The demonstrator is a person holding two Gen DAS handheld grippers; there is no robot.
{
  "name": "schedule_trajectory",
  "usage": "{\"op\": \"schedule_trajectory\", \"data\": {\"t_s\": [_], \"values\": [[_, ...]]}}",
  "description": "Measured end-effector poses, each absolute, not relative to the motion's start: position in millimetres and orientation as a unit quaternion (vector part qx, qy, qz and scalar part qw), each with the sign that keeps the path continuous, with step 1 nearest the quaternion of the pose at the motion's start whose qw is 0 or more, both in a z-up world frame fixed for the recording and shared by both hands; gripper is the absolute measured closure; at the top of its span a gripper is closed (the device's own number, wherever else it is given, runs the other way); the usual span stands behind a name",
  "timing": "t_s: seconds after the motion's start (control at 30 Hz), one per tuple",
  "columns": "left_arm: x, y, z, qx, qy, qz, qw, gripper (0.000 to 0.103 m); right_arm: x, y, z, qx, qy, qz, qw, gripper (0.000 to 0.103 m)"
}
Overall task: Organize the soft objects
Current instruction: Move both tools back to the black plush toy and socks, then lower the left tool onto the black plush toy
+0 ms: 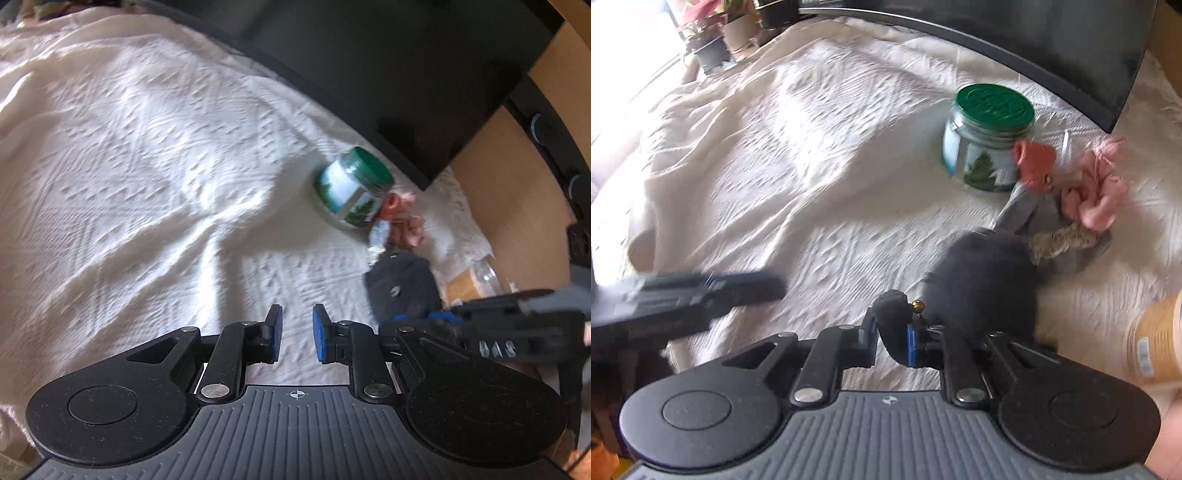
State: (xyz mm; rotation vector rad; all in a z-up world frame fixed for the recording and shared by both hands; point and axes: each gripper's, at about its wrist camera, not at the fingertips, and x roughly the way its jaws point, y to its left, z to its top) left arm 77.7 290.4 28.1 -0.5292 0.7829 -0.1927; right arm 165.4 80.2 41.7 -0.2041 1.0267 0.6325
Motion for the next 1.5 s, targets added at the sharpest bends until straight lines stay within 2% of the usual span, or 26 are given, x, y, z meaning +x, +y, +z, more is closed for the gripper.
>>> {"op": "schedule_trajectory", "data": {"t_s": [0.07, 0.13, 0.2, 0.3, 0.37, 0.5, 0.63, 0.73, 0.8, 0.87, 0.93, 0.97, 1.0, 1.13, 1.17, 1.5], "values": [[85.5, 282.3, 32.2, -0.248, 0.376, -0.1, 0.887, 0.084, 156.8, 68.7, 51.4, -0.098, 0.459, 0.293, 0.833, 0.069], [99.6, 272.5, 37.5, -0.244, 0.372, -0.113, 0.888, 0.084, 137.0, 52.5, 64.8, -0.112, 0.419, 0.269, 0.86, 0.037], [122.6, 257.4, 44.2, -0.247, 0.371, -0.137, 0.884, 0.084, 115.4, 36.0, 73.4, -0.126, 0.385, 0.243, 0.881, 0.029], [166.1, 226.3, 53.7, -0.239, 0.369, -0.177, 0.881, 0.083, 102.0, 12.4, 80.4, -0.128, 0.37, 0.212, 0.895, 0.029], [194.8, 200.8, 57.4, -0.193, 0.377, -0.179, 0.888, 0.082, 93.5, -7.1, 79.2, -0.115, 0.368, 0.189, 0.903, 0.028], [241.4, 162.5, 47.6, -0.121, 0.434, -0.133, 0.883, 0.081, 84.6, -41.9, 67.9, -0.071, 0.384, 0.153, 0.908, 0.028], [266.2, 141.3, 35.4, -0.135, 0.472, -0.127, 0.862, 0.08, 75.9, -63.9, 47.7, -0.055, 0.397, 0.125, 0.907, 0.027], [278.4, 126.5, 28.7, -0.141, 0.489, -0.12, 0.853, 0.07, 71.6, -72.5, 29.3, -0.069, 0.398, 0.089, 0.911, 0.027], [282.3, 117.6, 28.3, -0.138, 0.489, -0.11, 0.854, 0.058, 68.4, -80.1, 19.4, -0.074, 0.397, 0.068, 0.913, 0.027], [283.8, 110.5, 27.5, -0.133, 0.487, -0.097, 0.858, 0.056, 65.9, -87.7, 13.0, -0.063, 0.399, 0.061, 0.913, 0.027], [283.8, 104.5, 26.9, -0.126, 0.484, -0.084, 0.862, 0.057, 68.3, -92.2, 9.7, -0.049, 0.4, 0.059, 0.913, 0.024], [282.5, 102.7, 26.8, -0.123, 0.485, -0.075, 0.863, 0.062, 68.1, -94.4, 8.4, -0.045, 0.401, 0.058, 0.913, 0.024], [280.6, 102.0, 26.5, -0.118, 0.486, -0.06, 0.864, 0.073, 67.6, -96.0, 7.3, -0.042, 0.401, 0.059, 0.913, 0.024], [272.1, 105.9, 27.5, -0.141, 0.481, -0.056, 0.864, 0.085, 58.9, -96.5, 6.4, -0.04, 0.399, 0.066, 0.914, 0.024], [268.3, 107.4, 28.9, -0.146, 0.478, -0.062, 0.864, 0.093, 57.9, -96.7, 6.2, -0.041, 0.399, 0.068, 0.914, 0.024], [189.7, 108.4, 56.2, -0.165, 0.466, -0.166, 0.853, 0.096, 62.4, -95.8, 9.0, -0.059, 0.39, 0.084, 0.915, 0.024]]}}
